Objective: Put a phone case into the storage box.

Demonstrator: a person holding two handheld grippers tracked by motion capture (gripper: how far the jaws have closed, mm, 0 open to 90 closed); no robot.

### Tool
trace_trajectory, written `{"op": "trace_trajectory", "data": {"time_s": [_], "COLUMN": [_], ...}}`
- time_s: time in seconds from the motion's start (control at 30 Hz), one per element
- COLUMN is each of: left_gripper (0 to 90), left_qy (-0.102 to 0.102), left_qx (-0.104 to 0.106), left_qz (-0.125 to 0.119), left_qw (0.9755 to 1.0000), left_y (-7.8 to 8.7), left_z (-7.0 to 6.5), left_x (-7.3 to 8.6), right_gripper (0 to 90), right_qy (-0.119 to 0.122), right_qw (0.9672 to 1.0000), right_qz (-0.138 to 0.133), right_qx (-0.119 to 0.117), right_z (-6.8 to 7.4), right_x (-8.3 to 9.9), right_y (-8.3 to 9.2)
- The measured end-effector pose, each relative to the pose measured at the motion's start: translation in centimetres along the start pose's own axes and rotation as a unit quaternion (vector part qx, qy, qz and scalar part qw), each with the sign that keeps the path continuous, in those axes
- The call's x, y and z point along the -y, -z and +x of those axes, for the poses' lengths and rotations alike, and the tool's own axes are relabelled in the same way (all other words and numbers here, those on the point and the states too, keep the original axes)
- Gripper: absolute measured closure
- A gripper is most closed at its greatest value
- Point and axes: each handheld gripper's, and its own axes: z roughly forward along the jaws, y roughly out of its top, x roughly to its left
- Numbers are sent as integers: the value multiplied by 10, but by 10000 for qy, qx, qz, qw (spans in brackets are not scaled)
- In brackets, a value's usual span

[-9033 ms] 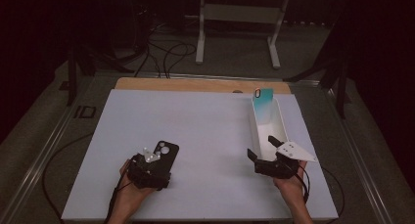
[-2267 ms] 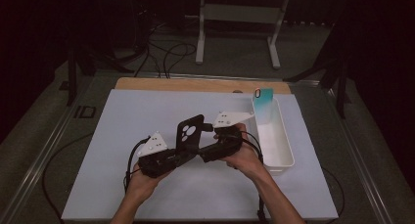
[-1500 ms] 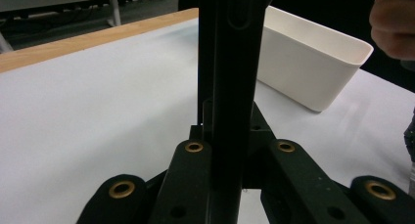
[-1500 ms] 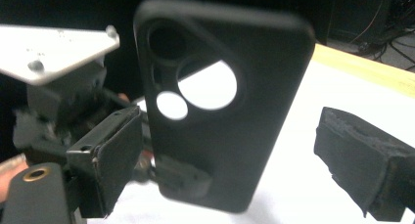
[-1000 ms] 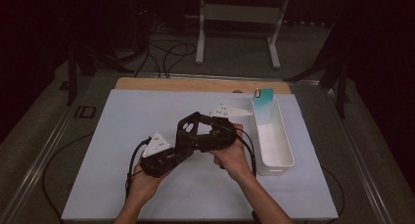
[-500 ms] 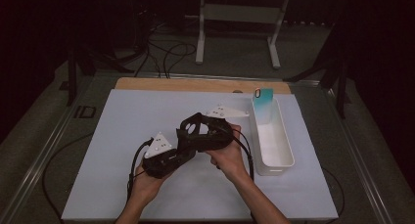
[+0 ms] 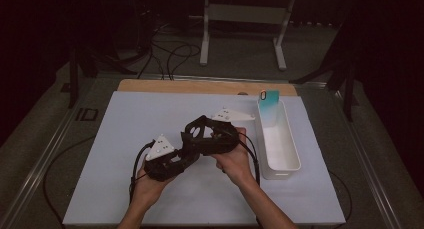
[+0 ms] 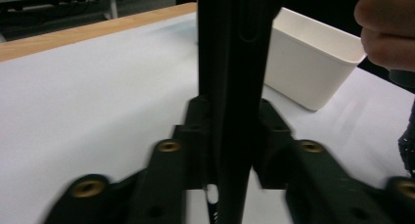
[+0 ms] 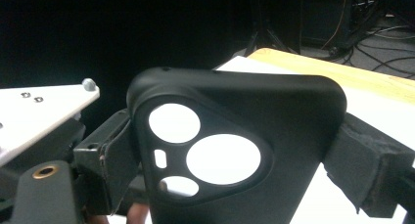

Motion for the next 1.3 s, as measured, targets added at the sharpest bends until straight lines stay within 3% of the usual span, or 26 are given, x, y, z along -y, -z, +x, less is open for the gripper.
{"op": "trace_trajectory", "data": {"time_s": [0.1,0.13,0.17,0.2,0.27,0.3,0.37,0.43,0.47,0.67,0.7,0.87,1.03,1.3], "left_gripper": [451,451,304,267,162,142,113,14,9,3,3,3,3,3], "left_qy": [14,41,39,47,61,59,84,80,86,43,30,29,55,73], "left_qx": [-30,-37,-146,-292,-361,-542,-545,-604,-650,-859,-978,-1118,-1206,-1404], "left_qz": [-56,-63,-88,-150,-179,-240,-275,-322,-431,-514,-570,-532,-616,-553], "left_qw": [10000,10000,9998,9994,9992,9982,9981,9976,9969,9950,9936,9923,9908,9885], "left_y": [3,4,5,8,10,14,16,20,25,32,34,35,39,46], "left_z": [1,2,3,4,5,7,9,12,15,22,24,28,34,43], "left_x": [-1,-1,-1,-2,-2,-2,-2,-2,-1,2,4,9,22,44], "right_gripper": [141,141,140,140,140,140,140,140,140,140,140,140,140,140], "right_qy": [18,18,11,10,10,2,1,0,13,24,24,53,47,94], "right_qw": [10000,10000,10000,10000,10000,10000,10000,10000,10000,10000,10000,9999,9999,9998], "right_qz": [-10,-10,-12,-25,-36,-50,-61,-62,-74,-79,-89,-120,-139,-119], "right_qx": [-6,-6,-24,-23,-24,-41,-28,-22,12,32,31,45,80,137], "right_z": [-1,-1,-1,-1,-1,-2,-2,-2,-3,-4,-4,-4,-5,-8], "right_x": [-1,-1,-1,-1,-2,-2,-2,-2,-2,-2,-2,-2,-3,-3], "right_y": [0,0,1,1,2,2,2,2,4,5,5,6,8,9]}}
